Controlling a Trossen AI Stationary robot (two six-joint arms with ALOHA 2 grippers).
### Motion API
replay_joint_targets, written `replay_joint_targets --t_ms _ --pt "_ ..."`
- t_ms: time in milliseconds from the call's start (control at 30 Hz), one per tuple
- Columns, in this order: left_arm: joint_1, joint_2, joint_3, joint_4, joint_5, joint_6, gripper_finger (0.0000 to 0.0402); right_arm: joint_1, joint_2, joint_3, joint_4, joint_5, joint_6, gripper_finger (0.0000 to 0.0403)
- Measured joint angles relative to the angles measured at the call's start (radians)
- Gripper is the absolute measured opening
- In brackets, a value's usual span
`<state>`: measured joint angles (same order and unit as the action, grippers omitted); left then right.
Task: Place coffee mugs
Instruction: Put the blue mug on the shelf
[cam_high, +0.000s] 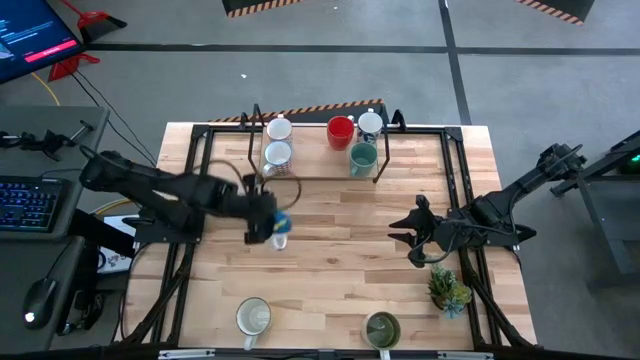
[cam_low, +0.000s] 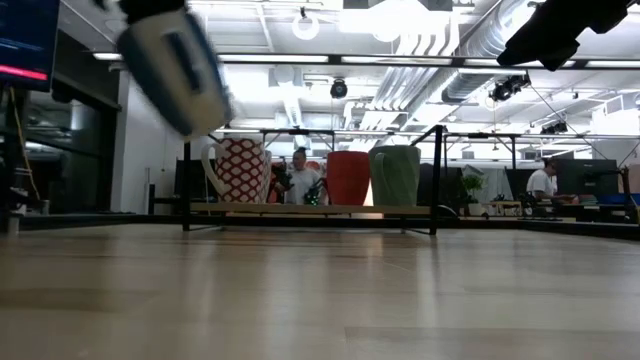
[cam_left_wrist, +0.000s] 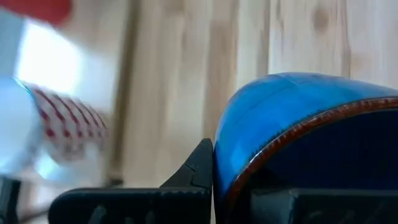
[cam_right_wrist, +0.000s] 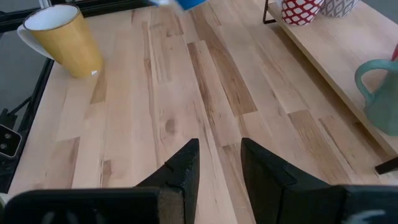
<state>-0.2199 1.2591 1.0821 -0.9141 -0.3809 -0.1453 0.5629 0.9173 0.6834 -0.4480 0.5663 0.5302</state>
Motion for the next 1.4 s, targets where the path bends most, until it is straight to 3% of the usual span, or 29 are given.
replay_joint_targets --t_ms 167,300,600,800,1000,1400 --pt "0.167 0.020 0.094 -0.004 0.060 0.177 0.0004 0.000 0.000 0.000 0.001 0.000 -0.014 0.0096" --pt "0.318 0.068 0.202 -0.007 0.184 0.283 0.0004 0.000 0.000 0.000 0.002 -0.001 -0.014 0.0096" --pt "0.559 0.342 0.542 -0.161 0.302 0.486 0.0004 0.000 0.000 0.000 0.004 -0.001 -0.014 0.0096" --pt "0.642 0.526 0.761 -0.285 0.374 0.578 0.0004 0.000 0.000 0.000 0.004 -0.001 -0.014 0.0096" --pt "0.688 0.667 0.902 -0.346 0.399 0.629 0.0004 0.000 0.000 0.000 0.004 -0.001 -0.014 0.0096" --pt "0.718 0.806 0.946 -0.366 0.403 0.680 0.0004 0.000 0.000 0.000 0.002 -0.002 -0.015 0.0096"
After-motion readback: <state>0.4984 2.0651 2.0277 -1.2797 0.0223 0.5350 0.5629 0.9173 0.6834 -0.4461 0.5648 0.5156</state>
